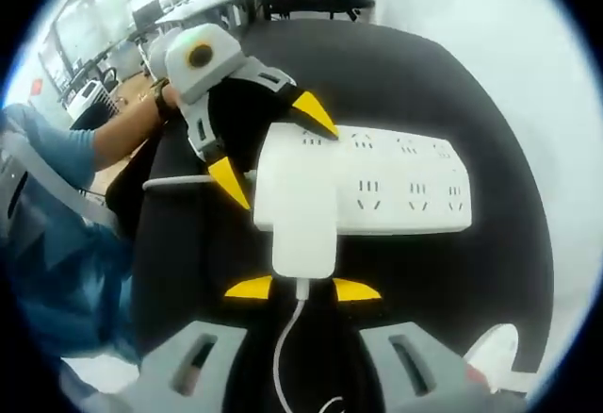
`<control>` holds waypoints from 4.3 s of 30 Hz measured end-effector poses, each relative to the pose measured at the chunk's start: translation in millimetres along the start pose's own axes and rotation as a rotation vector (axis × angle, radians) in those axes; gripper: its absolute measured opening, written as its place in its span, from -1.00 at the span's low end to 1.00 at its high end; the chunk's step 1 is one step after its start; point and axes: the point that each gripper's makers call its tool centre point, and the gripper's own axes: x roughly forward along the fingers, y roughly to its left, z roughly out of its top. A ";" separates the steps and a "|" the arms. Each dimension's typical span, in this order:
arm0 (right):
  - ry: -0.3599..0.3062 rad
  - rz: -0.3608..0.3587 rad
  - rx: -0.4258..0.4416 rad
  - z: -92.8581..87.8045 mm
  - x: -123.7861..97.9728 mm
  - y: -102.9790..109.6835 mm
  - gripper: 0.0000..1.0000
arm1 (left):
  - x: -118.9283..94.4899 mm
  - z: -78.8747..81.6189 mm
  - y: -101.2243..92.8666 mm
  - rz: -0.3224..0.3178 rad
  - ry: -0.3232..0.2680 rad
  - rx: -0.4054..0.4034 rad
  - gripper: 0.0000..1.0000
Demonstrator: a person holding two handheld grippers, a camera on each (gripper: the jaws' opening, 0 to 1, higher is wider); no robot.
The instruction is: Insert the desk lamp plug into the socket, turn on the power strip switch, turn on the lamp switch, then turn off the lamp switch, turn off the power strip switch, and remove the plug from the socket.
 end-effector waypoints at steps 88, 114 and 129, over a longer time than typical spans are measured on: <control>-0.369 -0.072 0.172 6.1 -5.4 -11.8 -0.90 | -4.5 -12.4 20.0 -0.023 -0.002 0.067 -0.06; -0.425 -0.175 0.179 5.8 -12.9 -12.3 -0.89 | 10.3 5.0 -16.2 -0.027 -0.001 0.092 -0.07; -0.435 -0.320 0.153 8.5 -15.2 -14.7 -0.89 | 8.1 0.2 -5.5 -0.028 -0.003 0.088 -0.07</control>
